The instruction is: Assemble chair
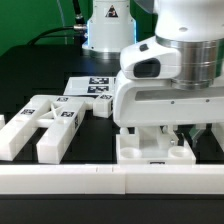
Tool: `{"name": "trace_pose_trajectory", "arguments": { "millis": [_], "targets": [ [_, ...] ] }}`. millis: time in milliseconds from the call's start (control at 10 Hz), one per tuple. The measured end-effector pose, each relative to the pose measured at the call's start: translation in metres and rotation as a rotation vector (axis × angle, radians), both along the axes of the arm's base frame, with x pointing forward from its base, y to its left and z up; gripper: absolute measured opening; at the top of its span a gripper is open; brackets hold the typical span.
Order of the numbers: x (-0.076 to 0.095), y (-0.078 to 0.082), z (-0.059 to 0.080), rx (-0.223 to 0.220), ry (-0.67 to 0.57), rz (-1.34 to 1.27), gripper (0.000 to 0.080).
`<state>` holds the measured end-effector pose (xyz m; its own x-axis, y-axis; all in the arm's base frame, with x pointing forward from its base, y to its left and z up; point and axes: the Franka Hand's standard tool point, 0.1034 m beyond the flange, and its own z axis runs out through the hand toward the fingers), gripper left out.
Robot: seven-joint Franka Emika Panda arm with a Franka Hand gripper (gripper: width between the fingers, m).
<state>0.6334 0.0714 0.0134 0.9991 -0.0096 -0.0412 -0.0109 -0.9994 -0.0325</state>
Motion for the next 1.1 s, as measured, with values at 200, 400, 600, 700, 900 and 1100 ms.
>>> {"name": "trace_pose_trajectory", "arguments": {
  "millis": [200,400,600,700,900,1100],
  "targets": [
    [0.007,0.010,0.000,0.001,-0.003,0.006,0.0034],
    [0.009,0.025,0.000,-0.001,-0.001,-0.002,0.0034],
    [0.011,0.041,0.001,-0.002,0.006,-0.007,0.0034],
    [0.011,0.041,0.001,-0.004,0.011,-0.005,0.0034],
    [0.011,0.041,0.002,-0.004,0.018,-0.005,0.0034],
    [0.011,0.038,0.002,-0.010,0.021,-0.007,0.0034]
  ]
}}
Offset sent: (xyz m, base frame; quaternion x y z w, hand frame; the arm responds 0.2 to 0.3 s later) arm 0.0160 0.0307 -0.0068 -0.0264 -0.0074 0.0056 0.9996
